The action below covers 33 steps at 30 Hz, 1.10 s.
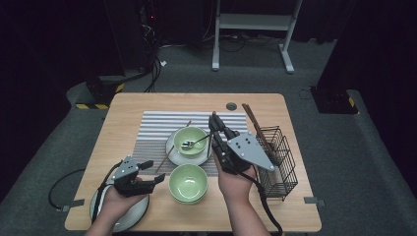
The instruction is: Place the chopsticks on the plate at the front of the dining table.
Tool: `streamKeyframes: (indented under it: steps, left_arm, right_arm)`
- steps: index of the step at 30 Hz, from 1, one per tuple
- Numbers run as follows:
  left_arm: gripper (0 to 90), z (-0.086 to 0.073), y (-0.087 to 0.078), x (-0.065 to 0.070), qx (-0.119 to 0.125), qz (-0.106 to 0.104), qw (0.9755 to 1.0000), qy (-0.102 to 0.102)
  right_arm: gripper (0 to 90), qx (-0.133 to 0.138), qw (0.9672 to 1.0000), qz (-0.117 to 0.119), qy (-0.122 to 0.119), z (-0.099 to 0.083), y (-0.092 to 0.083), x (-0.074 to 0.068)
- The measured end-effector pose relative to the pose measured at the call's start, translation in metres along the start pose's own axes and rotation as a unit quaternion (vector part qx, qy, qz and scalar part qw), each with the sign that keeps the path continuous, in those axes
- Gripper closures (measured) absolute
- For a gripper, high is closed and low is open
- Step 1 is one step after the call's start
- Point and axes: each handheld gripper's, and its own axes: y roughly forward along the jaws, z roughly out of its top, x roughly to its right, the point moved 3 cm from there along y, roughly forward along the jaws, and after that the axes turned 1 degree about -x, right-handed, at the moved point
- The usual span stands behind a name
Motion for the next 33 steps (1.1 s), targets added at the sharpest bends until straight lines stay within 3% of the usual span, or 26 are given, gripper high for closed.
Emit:
streamKeyframes:
  steps: [8,11,23,33]
  left_arm:
    - [30.9,0.002,0.001,0.0,0.01,-0.008,0.9999,-0.008]
    - [31.0,0.002,0.002,0.001,0.002,-0.011,0.9999,-0.005]
    - [31.6,0.003,0.005,0.002,0.015,-0.001,0.9998,-0.013]
    - [31.7,0.013,0.012,0.01,0.012,0.0,0.9999,0.005]
  right_arm:
    - [82.8,0.003,0.9999,0.016,-0.001,0.0,0.005,-0.012]
    - [82.8,0.006,0.9998,0.019,-0.001,0.001,0.006,-0.014]
    - [82.8,0.008,0.999,0.044,0.006,-0.002,0.009,-0.027]
    - [82.8,0.006,0.9978,0.064,0.016,-0.006,0.014,-0.036]
